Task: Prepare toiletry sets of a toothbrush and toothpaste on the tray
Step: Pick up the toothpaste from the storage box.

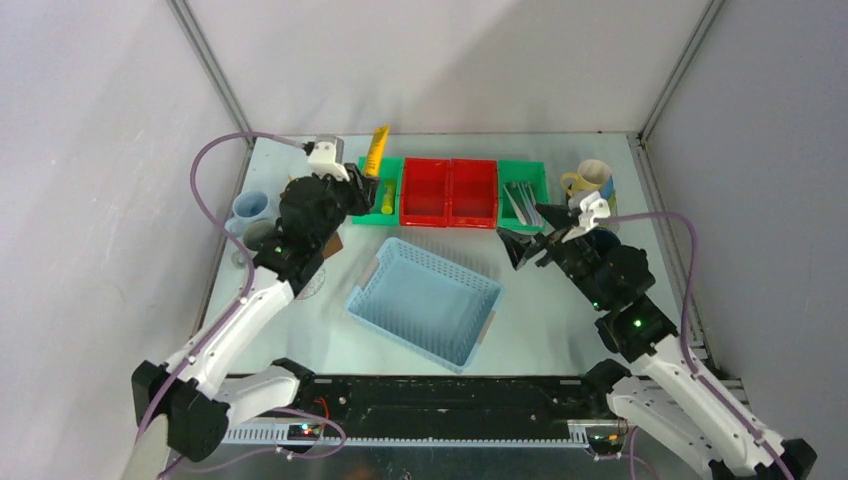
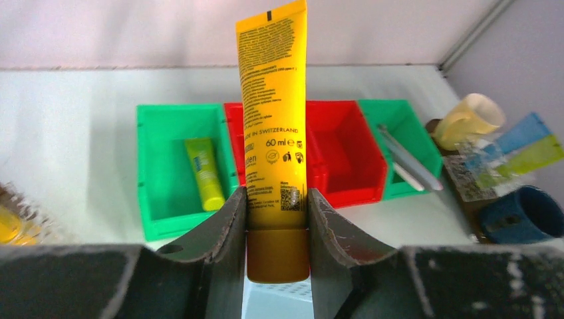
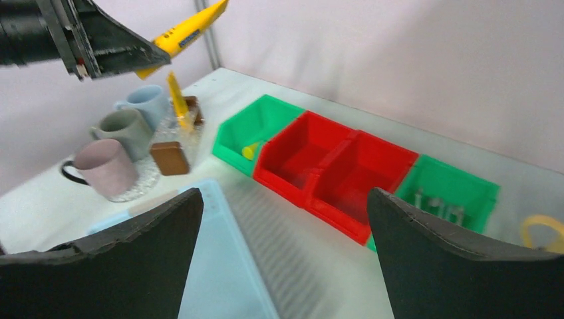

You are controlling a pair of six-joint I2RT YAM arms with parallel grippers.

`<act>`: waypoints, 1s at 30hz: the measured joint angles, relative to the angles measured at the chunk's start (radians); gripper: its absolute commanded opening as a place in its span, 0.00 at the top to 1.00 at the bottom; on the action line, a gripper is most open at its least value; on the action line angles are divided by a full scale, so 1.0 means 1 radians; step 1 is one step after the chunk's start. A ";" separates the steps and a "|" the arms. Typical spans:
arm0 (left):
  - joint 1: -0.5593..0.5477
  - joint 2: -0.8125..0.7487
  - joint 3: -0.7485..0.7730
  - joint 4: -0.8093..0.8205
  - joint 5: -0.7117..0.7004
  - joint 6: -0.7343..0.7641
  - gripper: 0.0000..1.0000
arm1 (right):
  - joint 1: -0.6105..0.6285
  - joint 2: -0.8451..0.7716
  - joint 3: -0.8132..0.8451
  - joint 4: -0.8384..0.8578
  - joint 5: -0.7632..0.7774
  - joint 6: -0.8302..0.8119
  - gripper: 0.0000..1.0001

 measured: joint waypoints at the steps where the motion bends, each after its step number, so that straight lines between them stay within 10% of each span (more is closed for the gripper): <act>1: -0.016 -0.017 -0.018 0.022 0.000 0.005 1.00 | 0.013 0.030 0.018 0.009 0.001 0.029 0.06; 30: -0.570 -0.135 -0.186 0.443 -0.293 0.492 1.00 | 0.161 0.458 0.245 0.298 0.019 0.429 0.13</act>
